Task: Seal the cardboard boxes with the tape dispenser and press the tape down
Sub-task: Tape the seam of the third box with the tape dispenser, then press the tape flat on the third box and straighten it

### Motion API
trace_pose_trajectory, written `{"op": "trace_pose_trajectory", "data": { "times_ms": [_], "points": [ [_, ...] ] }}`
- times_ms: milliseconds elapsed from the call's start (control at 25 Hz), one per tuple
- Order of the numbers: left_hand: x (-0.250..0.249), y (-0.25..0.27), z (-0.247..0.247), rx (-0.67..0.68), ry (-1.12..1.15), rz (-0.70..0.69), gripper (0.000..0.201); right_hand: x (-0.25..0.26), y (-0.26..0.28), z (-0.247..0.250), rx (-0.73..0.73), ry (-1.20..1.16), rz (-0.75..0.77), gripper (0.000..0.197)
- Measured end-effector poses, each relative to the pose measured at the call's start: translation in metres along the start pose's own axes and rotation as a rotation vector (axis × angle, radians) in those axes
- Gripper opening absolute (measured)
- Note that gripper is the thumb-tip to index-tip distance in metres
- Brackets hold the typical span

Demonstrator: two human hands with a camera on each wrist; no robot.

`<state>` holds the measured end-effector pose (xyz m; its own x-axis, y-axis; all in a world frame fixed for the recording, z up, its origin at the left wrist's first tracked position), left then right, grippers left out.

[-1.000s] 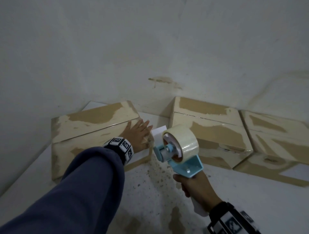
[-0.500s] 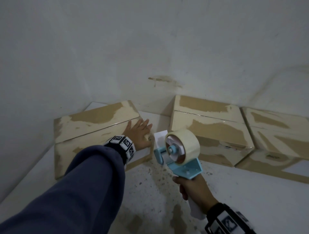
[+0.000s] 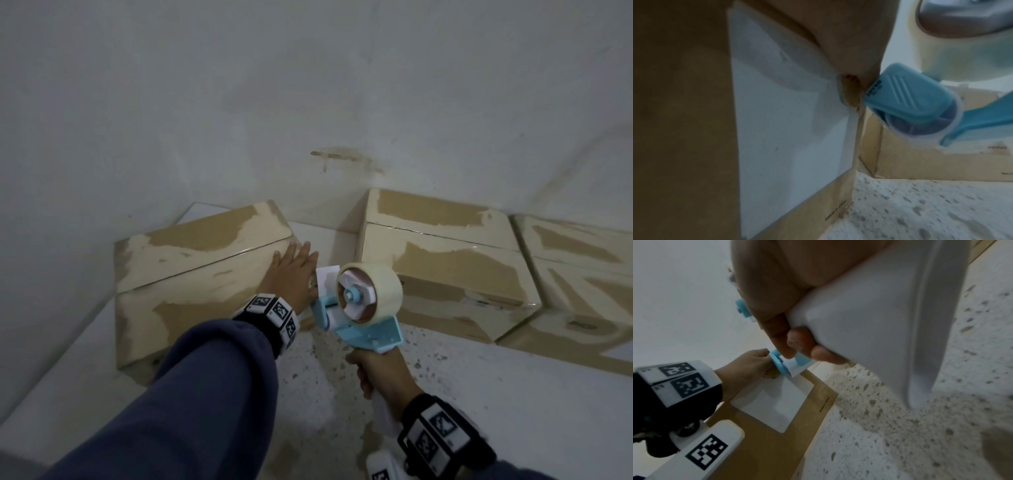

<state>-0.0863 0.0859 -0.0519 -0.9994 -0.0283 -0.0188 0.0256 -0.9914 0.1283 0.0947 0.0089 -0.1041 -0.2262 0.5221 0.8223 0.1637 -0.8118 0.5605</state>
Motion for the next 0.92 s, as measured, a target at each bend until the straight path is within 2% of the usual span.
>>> {"op": "trace_pose_trajectory", "data": {
  "times_ms": [120,440,560,640,720,760,880,920],
  "points": [
    [0.0,-0.001,0.0,-0.008,0.004,-0.002,0.064,-0.005,-0.006,0.001,0.021,-0.015,-0.058,0.029],
    [0.001,0.0,0.002,-0.012,0.026,-0.006,0.07,-0.023,-0.004,0.002,0.086,-0.183,-0.228,0.017],
    [0.003,-0.002,0.003,-0.029,0.036,0.006,0.073,-0.026,-0.005,0.016,0.06,-0.061,-0.147,0.02],
    [0.0,-0.002,0.002,-0.031,0.042,0.015,0.074,-0.029,-0.007,0.035,0.041,0.027,-0.08,0.015],
    [-0.004,-0.001,-0.001,-0.04,0.04,0.056,0.078,-0.029,-0.011,0.06,0.026,0.183,-0.002,0.012],
    [-0.006,0.0,-0.001,-0.051,0.042,0.076,0.079,-0.029,-0.012,0.075,0.026,0.355,0.031,0.018],
    [-0.015,0.004,-0.002,-0.081,-0.01,0.076,0.081,-0.04,-0.011,0.109,0.078,1.089,0.133,0.045],
    [-0.018,0.006,-0.003,-0.074,-0.016,0.065,0.083,-0.045,-0.01,0.116,0.107,1.206,0.157,0.05]
  ]
}}
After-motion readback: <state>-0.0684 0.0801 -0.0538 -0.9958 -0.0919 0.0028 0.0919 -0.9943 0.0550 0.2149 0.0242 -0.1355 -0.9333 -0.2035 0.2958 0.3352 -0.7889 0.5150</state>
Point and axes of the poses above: each hand's wrist, its own y-axis away from the middle knuckle, its own z-axis out of the back of the hand, x = y × z, the point moved 9 cm from there along -y, towards the middle knuckle, and after that the axes turned 3 degrees about -y, right-handed, at the moved point
